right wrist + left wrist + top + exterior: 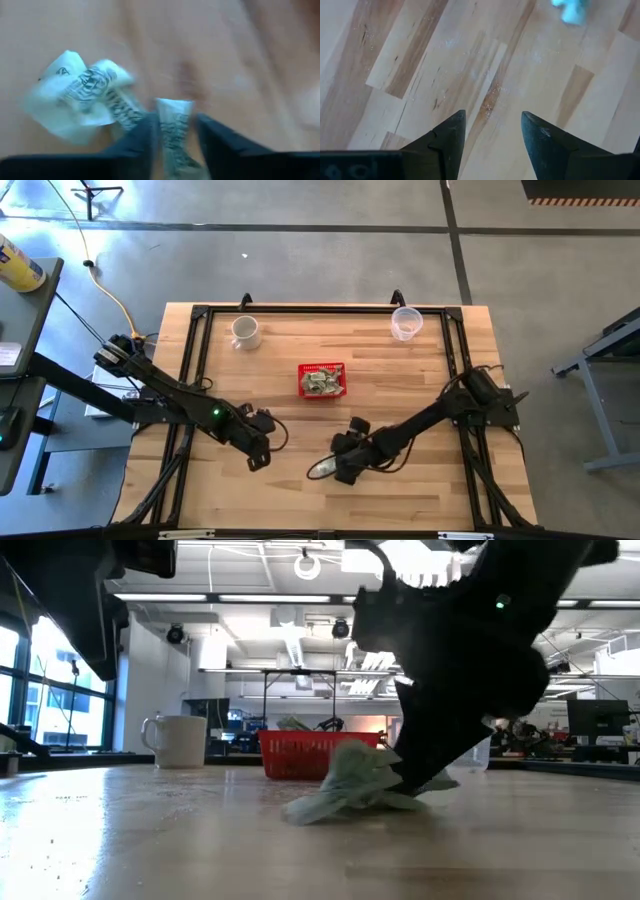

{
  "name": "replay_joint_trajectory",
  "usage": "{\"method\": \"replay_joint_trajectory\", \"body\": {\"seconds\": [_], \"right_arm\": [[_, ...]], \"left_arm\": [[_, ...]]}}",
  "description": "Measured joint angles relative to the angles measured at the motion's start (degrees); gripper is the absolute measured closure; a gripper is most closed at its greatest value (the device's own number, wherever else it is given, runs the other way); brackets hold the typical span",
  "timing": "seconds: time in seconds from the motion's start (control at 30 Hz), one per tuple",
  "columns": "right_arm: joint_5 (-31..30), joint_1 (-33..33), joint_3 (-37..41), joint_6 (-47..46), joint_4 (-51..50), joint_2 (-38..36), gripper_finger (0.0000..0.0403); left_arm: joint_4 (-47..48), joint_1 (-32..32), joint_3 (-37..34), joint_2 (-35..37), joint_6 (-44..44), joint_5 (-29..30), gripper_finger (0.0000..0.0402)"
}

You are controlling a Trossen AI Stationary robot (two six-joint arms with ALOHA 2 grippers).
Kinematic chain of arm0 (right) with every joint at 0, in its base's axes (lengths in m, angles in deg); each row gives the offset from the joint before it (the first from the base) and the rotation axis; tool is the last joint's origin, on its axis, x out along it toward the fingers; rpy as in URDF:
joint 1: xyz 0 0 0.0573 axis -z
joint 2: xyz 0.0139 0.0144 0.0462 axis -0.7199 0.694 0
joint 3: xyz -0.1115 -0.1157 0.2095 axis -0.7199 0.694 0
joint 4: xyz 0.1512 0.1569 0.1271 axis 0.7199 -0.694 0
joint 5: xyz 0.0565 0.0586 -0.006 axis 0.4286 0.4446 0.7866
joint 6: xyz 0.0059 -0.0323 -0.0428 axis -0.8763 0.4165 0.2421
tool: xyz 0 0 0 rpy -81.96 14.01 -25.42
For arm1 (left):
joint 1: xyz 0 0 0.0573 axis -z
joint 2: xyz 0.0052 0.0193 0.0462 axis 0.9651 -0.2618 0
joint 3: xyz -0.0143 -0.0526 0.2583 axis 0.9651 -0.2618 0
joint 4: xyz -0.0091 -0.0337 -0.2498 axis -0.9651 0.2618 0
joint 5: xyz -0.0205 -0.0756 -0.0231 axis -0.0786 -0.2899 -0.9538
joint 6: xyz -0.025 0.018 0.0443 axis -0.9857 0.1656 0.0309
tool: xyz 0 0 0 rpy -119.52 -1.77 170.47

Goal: Pick and place items into bin
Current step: Put the stevia packet into the red bin

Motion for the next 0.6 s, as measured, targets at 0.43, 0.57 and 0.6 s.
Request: {"method": "replay_joint_trajectory", "body": {"seconds": [0.43,0.57,0.6], "right_arm": [[-1.46,13.63,-4.88,16.62,-9.76,-14.12,0.0396],[3.37,23.04,-4.82,21.37,-7.73,-17.64,0.0397],[6.86,25.59,-4.83,22.19,-7.95,-17.74,0.0399]], "left_arm": [[-5.15,0.00,0.00,-0.02,-0.05,1.03,0.0177],[-7.82,0.00,0.00,-0.02,-0.06,2.78,0.0176],[-8.59,0.00,0.00,-0.02,-0.05,3.49,0.0176]]}}
